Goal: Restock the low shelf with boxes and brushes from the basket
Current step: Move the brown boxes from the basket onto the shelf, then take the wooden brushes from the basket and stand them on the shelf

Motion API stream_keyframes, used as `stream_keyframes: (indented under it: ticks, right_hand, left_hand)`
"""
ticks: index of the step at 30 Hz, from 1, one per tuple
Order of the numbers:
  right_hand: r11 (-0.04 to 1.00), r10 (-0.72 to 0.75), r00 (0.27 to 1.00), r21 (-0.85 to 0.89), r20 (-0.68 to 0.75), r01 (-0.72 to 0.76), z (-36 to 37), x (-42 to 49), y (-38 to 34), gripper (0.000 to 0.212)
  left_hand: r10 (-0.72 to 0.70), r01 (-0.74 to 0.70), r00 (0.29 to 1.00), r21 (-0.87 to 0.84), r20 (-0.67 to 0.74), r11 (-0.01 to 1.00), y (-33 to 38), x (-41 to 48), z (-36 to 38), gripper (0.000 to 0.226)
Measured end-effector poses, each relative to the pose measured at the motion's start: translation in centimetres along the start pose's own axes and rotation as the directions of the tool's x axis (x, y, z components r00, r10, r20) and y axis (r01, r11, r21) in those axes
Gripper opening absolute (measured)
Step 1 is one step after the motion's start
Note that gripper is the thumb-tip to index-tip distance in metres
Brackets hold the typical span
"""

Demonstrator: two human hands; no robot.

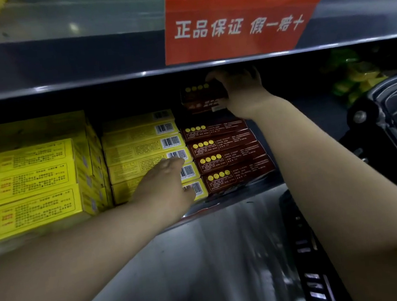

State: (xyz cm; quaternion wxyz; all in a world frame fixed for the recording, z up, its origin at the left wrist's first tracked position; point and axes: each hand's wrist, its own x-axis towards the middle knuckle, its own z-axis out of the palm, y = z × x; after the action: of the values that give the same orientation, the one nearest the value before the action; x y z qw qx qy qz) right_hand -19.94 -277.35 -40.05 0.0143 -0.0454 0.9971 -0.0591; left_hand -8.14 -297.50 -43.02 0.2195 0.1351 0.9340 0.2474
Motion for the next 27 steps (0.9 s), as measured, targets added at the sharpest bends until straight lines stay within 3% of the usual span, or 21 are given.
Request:
stream_keyframes:
  ticks: [2,5,9,16,21,24,27]
  right_hand:
    - [1.000,-0.003,0.996,-0.004,0.090,0.003,1.2,0.9,0.5,0.054]
    - [0.999,-0.004,0.938,0.035,0.347,-0.009,3.5,1.4,0.8,0.048]
    - [0.998,0.004,0.922,0.050,0.387,-0.026,5.5,1.4,0.4,0.044]
    - [0.998,0.049,0.947,-0.041,0.316,-0.038,3.2,-2.0,-0.6,0.051]
    - [0.965,0.098,0.950,-0.262,0.296,-0.018,-4.5,-7.9,0.0,0.036]
    - [0.956,0.048,0.993,-0.292,0.112,-0.014,-8.9,-13.1,0.9,0.041]
    - [0.988,0.097,0.982,-0.106,-0.162,-0.116,-11.4,-19.2,2.7,0.061]
  left_hand:
    - [0.018,-0.019,0.999,0.048,0.028,0.999,-0.1,0.2,0.1,0.069]
    - [-0.009,0.004,0.997,0.069,0.076,0.998,-0.4,0.5,0.3,0.071]
    - [-0.046,0.037,0.991,0.073,0.126,0.997,-0.8,0.7,0.6,0.074]
    - [-0.003,0.009,0.997,-0.077,0.078,0.997,0.6,0.9,0.2,0.064]
    - [0.252,-0.240,0.968,-0.345,-0.010,0.907,4.9,0.4,-1.7,0.048]
    - [0.439,-0.452,0.891,-0.346,-0.119,0.823,8.0,-1.0,-2.7,0.036]
    - [0.603,-0.641,0.767,-0.222,-0.218,0.735,11.1,-1.8,-3.3,0.030]
